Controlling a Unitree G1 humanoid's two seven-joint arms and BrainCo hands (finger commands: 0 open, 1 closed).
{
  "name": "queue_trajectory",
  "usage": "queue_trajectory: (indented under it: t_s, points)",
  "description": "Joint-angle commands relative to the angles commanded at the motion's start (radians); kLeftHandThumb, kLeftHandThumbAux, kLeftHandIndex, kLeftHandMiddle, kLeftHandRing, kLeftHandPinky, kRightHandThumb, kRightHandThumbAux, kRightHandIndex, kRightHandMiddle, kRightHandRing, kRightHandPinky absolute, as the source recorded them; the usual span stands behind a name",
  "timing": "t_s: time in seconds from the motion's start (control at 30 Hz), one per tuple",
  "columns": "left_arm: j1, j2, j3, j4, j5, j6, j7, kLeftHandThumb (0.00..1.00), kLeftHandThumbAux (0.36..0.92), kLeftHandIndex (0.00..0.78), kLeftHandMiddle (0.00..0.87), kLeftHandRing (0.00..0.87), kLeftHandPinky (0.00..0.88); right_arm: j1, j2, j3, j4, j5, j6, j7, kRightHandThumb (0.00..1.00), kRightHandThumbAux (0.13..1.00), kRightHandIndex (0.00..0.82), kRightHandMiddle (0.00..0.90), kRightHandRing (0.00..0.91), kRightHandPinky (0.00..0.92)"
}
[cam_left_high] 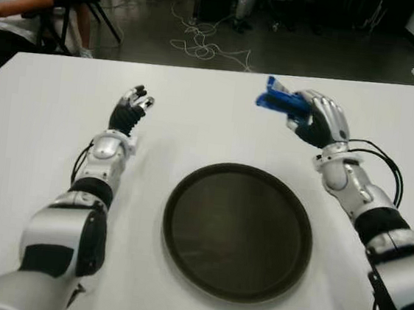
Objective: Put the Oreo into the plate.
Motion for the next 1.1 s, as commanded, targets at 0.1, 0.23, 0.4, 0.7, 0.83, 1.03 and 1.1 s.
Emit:
queue_trajectory:
  t_s: [0.1,0.23,0.4,0.7,0.83,1.03,1.1]
  points:
    - [0.001,-0.001,0.002,-0.002,-0.003,-0.004,-0.001,0.171,0.579,0.047,0.115,0.089,0.078,0.024,-0.022,0.007,-0.076,-0.014,-0.006,0.043,0.688,0.728,0.431,0.724,0.734,0.722]
    - [0.002,-0.001,0.003,-0.003,-0.003,-0.007,-0.002,0.174,0.584,0.047,0.110,0.086,0.075,0.043,-0.042,0.019,-0.136,-0.034,-0.019,0.105,0.686,0.728,0.431,0.728,0.733,0.720]
    - [0.003,-0.001,0.004,-0.003,-0.006,-0.007,-0.005,0.177,0.581,0.046,0.110,0.086,0.076,0.092,-0.046,0.074,-0.219,-0.074,-0.026,0.207,0.687,0.728,0.432,0.737,0.739,0.724]
    - [0.003,-0.001,0.006,0.001,-0.005,-0.002,0.001,0.170,0.569,0.046,0.110,0.091,0.081,0.110,-0.030,0.132,-0.318,-0.044,-0.009,0.492,0.687,0.728,0.430,0.705,0.702,0.664]
    - [0.003,0.000,0.005,0.001,-0.004,-0.004,0.000,0.165,0.564,0.047,0.113,0.091,0.082,0.129,-0.033,0.125,-0.368,-0.026,-0.005,0.572,0.688,0.728,0.429,0.691,0.689,0.652]
    - [0.002,-0.002,0.003,0.000,-0.002,-0.009,0.003,0.174,0.574,0.055,0.129,0.105,0.095,0.147,-0.056,0.111,-0.435,-0.022,0.023,0.668,0.687,0.729,0.429,0.688,0.683,0.641]
    - [0.004,-0.002,0.004,-0.002,-0.004,-0.011,0.002,0.177,0.573,0.055,0.125,0.104,0.093,0.149,-0.061,0.112,-0.458,-0.032,0.051,0.705,0.687,0.729,0.429,0.688,0.683,0.640]
